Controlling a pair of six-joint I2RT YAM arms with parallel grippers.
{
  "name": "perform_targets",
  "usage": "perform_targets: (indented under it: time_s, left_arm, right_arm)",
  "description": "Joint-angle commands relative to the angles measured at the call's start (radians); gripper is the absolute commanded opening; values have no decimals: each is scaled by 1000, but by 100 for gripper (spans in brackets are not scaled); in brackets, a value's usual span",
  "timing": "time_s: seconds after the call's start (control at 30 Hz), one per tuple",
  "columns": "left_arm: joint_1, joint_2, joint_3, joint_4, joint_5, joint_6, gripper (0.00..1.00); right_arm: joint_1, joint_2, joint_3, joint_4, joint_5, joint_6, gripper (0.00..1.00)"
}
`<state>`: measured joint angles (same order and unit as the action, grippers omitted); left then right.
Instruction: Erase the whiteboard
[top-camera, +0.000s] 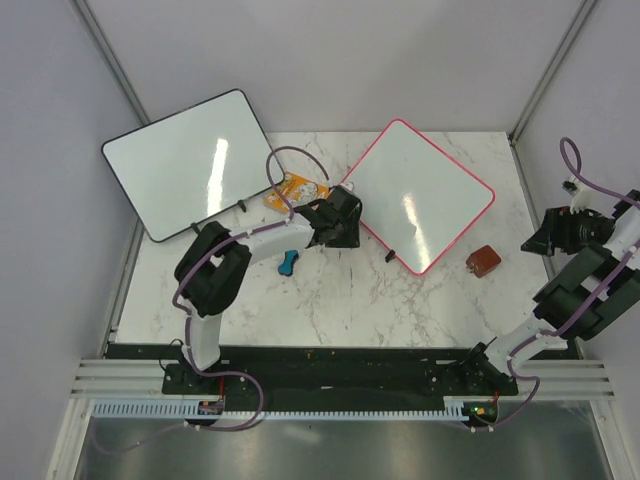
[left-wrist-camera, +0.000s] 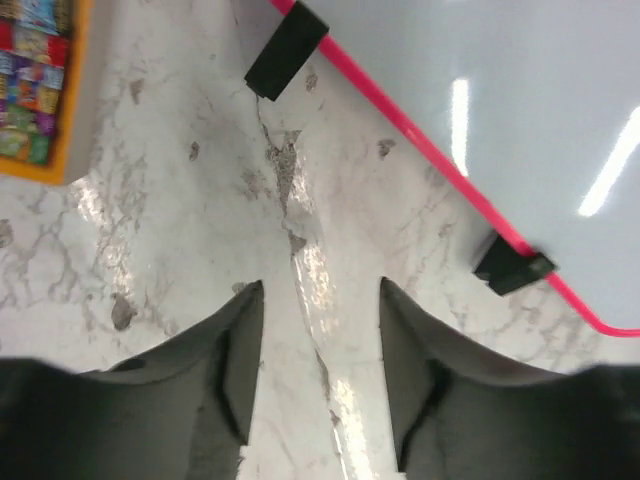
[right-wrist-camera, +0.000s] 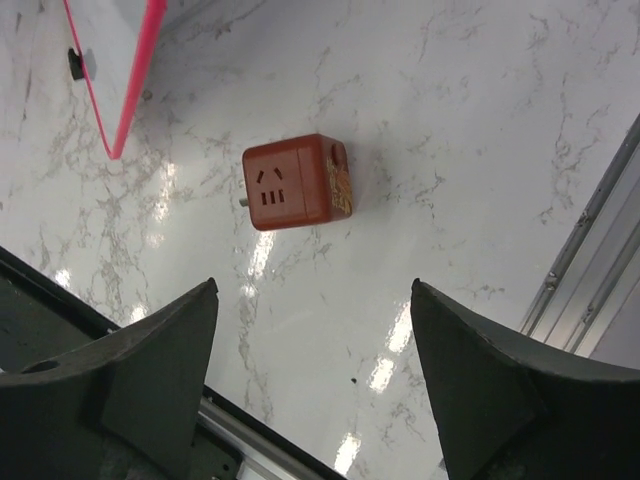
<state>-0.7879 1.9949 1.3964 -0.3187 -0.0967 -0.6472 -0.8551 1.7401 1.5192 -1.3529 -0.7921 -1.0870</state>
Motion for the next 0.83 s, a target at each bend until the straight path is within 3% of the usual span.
perform_targets:
  time_s: [0.0, 0.03, 0.13, 0.27, 0.33, 0.37, 0.43, 0.47, 0.57, 0.8]
  left_arm:
    - [-7, -236, -46, 15, -17, 121, 70]
    - [-5, -267, -62, 15, -15, 132, 86]
    - [15, -385, -128, 18, -3, 161, 99]
    - [85, -560, -291, 99, 118, 207, 100]
    - [133, -665, -347, 131, 149, 225, 99]
    - [145, -694, -388, 145, 156, 245, 100]
    - [182, -772, -410, 141, 152, 265, 100]
    - [191, -795, -424, 130, 147, 286, 99]
    - [216, -854, -441, 116, 124, 316, 100]
    - [279, -832, -432, 93, 178, 325, 100]
  right_arm:
    - [-28, -85, 59, -106, -137, 31, 87]
    - [-27, -91, 70, -106, -189, 57, 93]
    - [-9, -106, 113, -101, -301, 128, 98]
    - [69, -108, 136, 55, -332, 368, 98]
    - [140, -126, 84, 240, -293, 494, 98]
    - [165, -164, 52, 412, -216, 633, 98]
    - [244, -256, -87, 609, -118, 760, 98]
    - [270, -287, -140, 799, 12, 886, 98]
    - [355, -382, -318, 1082, 126, 1028, 98]
    - [514, -335, -404, 1219, 365, 1194, 98]
